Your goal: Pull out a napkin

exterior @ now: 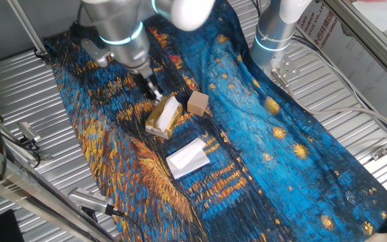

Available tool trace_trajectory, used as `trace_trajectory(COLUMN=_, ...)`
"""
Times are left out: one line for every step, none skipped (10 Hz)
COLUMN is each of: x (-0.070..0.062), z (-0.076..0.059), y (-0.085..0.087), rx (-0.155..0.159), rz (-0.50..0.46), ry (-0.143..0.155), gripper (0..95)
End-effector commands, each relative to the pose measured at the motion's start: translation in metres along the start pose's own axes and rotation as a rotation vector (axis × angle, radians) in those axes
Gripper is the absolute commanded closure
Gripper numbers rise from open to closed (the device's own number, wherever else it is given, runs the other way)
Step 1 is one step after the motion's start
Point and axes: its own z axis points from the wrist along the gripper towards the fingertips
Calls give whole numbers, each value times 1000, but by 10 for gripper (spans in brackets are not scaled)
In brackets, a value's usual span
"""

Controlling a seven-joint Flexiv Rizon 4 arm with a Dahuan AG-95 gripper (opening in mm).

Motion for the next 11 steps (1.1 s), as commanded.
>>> trace_trajectory(x=6, z=12, y=9, rx=7, rz=30, ry=-7, gripper=950)
trace_trajectory(x=6, z=17, y=14, rx=18, rz=47, ry=-8, gripper=950)
trace_trajectory(x=3, z=20, y=18, rx=31, rz=56, ry=-10, gripper=950)
trace_trajectory(x=-1, z=23, y=22, rx=37, rz=65, ry=-10, gripper=950)
trace_trajectory(x=-3, z=25, y=25, rx=34, rz=74, ry=-12, gripper=950)
trace_trajectory(x=-4, z=26, y=27, rx=36, rz=75, ry=-13, gripper=950)
trace_trajectory(x=-6, z=28, y=29, rx=34, rz=61, ry=-16, gripper=760)
trace_trajectory(x=-6, z=28, y=29, rx=35, rz=44, ry=-16, gripper=760)
trace_trajectory(x=-6, z=28, y=29, rx=31, rz=40, ry=-15, gripper=570)
trace_trajectory(x=-7, z=29, y=29, rx=25, rz=35, ry=-15, gripper=380)
trace_trajectory(x=-7, z=29, y=29, rx=8, rz=28, ry=-17, gripper=380)
